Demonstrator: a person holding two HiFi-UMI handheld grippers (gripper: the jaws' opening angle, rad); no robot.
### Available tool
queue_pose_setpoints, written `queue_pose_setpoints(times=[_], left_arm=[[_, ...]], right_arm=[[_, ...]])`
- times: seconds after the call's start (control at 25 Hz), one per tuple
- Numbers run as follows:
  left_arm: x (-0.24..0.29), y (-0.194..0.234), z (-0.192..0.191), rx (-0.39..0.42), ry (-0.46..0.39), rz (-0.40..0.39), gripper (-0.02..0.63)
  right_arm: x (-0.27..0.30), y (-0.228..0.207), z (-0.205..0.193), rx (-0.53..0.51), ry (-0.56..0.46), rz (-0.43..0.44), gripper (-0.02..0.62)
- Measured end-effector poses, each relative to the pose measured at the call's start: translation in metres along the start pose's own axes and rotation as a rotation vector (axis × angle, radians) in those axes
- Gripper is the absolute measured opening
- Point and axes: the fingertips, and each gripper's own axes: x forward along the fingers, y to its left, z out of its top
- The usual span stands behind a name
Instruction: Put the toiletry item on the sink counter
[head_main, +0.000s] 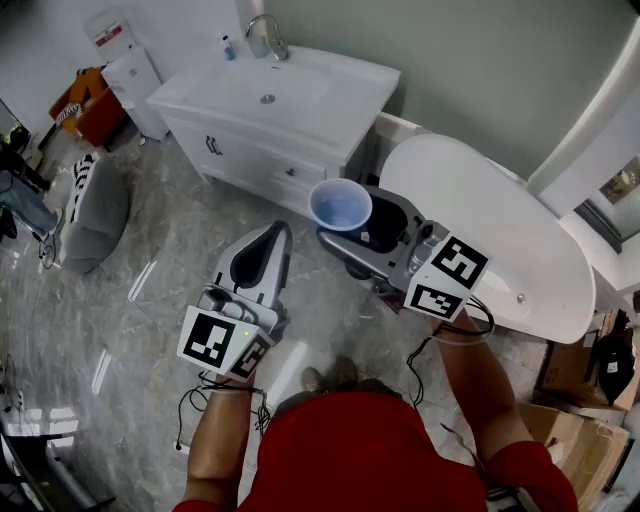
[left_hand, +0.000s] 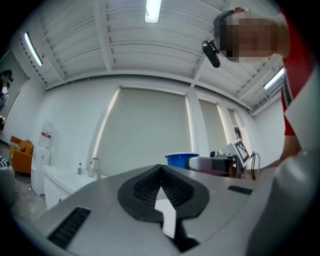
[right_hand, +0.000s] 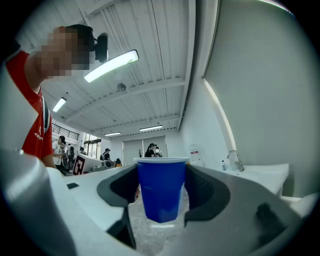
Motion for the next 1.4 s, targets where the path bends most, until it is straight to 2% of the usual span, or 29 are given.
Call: queue_pose_setpoints(times=[0.56,0.88,1.4], left_arm=[[0.006,0.002,-0.006,0.005,0.002,0.01,0.017],[0.036,0.006,-0.002,0.013,-0.005,0.034,0.017],[0.067,0.027,-0.01,0.014,-0.007,0.066,0.017]], right_arm=[[-0.006,-0.01,0.0,0.018,-0.031,0.004,0.293],[-0.012,-0.041,0.009,0.021,-0.037,0.013,0.293],[-0.003,-0.082,0.0,0.013,-0.009,0.013,0.293]])
